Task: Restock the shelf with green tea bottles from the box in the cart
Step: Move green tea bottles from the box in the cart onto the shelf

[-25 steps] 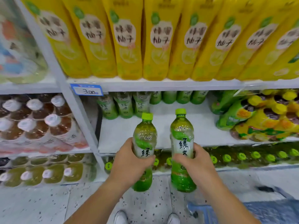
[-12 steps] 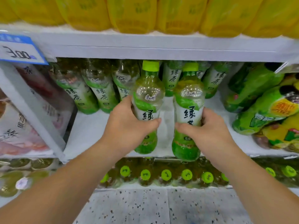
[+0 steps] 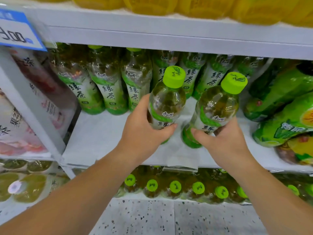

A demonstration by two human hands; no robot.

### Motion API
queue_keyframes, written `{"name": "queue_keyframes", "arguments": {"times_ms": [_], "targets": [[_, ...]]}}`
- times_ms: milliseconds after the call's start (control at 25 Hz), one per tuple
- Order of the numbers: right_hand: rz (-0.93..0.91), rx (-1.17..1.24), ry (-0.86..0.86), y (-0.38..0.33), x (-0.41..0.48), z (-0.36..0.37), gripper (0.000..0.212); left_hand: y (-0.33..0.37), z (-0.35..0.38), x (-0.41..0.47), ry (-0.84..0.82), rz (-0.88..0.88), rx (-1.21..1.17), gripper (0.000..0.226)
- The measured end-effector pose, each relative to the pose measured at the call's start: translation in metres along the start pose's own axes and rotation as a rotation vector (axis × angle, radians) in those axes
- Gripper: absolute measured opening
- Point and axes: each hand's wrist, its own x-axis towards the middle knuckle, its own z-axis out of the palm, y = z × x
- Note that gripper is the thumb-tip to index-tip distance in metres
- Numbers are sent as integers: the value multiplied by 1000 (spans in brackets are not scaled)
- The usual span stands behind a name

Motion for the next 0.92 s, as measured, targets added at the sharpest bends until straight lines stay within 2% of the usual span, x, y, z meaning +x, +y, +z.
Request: {"name": "queue_keyframes", "arguments": {"times_ms": [120,240,520,720,920], "targets": [[14,-39,-48,2,-1,-3,51,-7,-2,-7,-43,-70,27,59],[18,-182,-26,10,-11,-8,55,-21,-4,-18,-60,-110,195,54],[11,-248,16,26,-5,-1,38,-42,15,-11,143,-93,206,52],[-20,-267,86,27,32,10,39,-40,28,21,246,-81,306,49],[-41,-200,133,32,50,23,41,-44,37,23,359,-193,308,52]]}}
